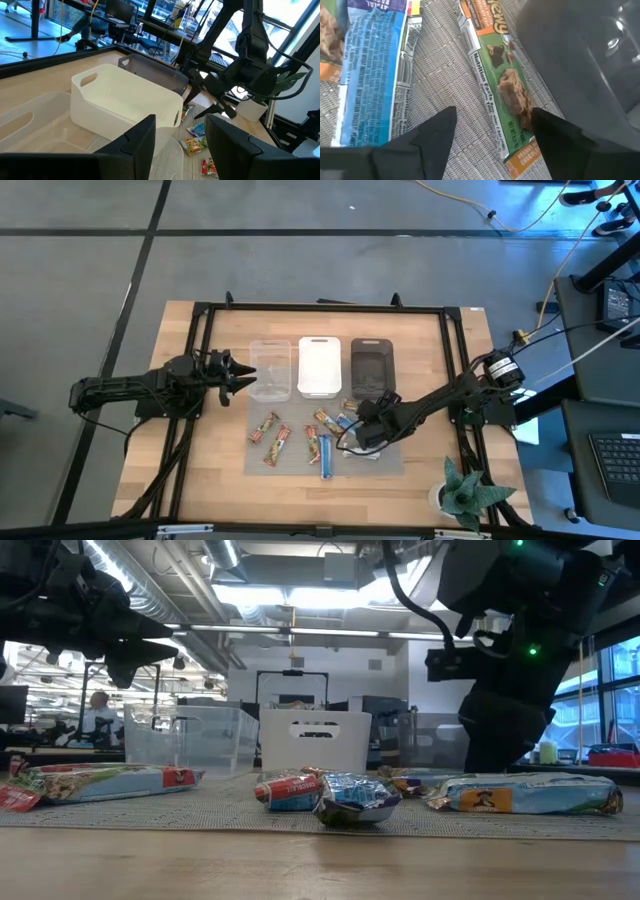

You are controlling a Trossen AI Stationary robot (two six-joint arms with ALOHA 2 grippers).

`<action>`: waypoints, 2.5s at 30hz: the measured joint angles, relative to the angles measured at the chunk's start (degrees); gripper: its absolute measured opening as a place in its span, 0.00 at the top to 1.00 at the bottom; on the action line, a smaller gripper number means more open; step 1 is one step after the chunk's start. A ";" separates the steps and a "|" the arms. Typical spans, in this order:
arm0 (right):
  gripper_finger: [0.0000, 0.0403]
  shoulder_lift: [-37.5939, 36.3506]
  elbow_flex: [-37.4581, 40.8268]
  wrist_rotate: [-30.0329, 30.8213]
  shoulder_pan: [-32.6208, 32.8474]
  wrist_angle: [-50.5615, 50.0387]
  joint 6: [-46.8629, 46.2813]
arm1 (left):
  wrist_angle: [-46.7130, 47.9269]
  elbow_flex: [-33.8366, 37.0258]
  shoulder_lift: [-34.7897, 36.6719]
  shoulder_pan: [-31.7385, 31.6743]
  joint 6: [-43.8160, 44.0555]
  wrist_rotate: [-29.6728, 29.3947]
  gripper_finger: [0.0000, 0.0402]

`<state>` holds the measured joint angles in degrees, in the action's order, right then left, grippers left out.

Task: Pick and place Granola Bars by type
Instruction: Put the top right yellow granola bar into the black bin

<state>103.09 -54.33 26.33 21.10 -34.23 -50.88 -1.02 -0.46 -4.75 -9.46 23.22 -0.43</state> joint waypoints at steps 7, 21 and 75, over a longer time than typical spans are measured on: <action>0.44 0.11 -0.67 -1.16 -0.02 -0.27 1.42 | 0.02 -0.01 0.00 -0.01 0.00 0.00 0.60; 0.68 0.20 -0.73 -1.13 0.02 0.02 3.11 | 0.02 -0.01 0.00 -0.01 0.00 0.00 0.60; 0.86 0.44 -4.42 -3.98 1.31 -1.84 6.36 | 0.02 0.01 0.00 0.01 0.02 0.00 0.60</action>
<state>103.53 -58.76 22.35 22.41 -36.07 -44.51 -0.99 -0.45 -4.75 -9.46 23.24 -0.43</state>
